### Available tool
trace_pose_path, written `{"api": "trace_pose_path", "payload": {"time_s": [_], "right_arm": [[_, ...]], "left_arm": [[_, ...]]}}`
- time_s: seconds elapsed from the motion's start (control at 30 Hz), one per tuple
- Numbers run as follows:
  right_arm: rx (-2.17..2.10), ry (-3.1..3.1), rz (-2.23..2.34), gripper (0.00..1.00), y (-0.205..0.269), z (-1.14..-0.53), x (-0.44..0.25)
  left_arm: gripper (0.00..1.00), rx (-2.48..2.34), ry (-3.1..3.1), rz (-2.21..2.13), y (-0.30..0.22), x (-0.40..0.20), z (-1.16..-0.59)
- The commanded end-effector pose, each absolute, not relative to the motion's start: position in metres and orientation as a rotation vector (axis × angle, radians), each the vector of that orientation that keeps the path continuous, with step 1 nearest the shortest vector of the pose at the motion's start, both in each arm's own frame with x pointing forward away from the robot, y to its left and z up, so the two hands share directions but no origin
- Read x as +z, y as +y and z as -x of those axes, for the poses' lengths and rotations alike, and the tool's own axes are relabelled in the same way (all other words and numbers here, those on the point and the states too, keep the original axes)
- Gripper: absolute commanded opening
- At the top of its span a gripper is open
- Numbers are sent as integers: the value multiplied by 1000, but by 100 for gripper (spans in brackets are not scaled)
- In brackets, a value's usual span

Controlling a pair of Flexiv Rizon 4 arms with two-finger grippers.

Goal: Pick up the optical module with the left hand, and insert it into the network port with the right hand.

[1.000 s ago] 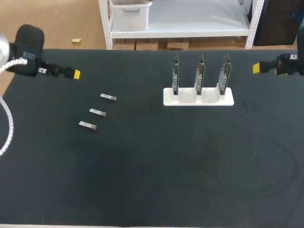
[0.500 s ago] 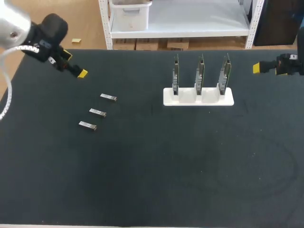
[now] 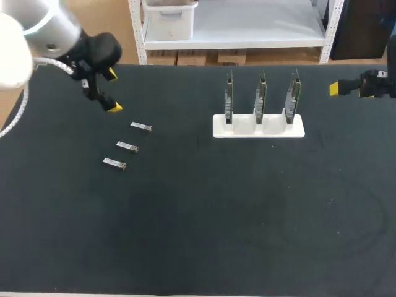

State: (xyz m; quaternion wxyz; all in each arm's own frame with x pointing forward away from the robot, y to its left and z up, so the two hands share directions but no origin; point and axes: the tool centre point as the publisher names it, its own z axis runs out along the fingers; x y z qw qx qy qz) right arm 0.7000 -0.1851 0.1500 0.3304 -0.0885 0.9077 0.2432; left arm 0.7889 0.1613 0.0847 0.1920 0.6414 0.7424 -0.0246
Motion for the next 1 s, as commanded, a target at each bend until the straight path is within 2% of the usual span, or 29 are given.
{"api": "trace_pose_path", "payload": {"time_s": [0.03,1.0], "right_arm": [[636,2374,231,100,-185,-700,150],[636,2374,231,100,-185,-700,150]], "left_arm": [[100,24,2056,-2040,151,75,-801],[100,-20,2013,-2254,140,27,-773]]}}
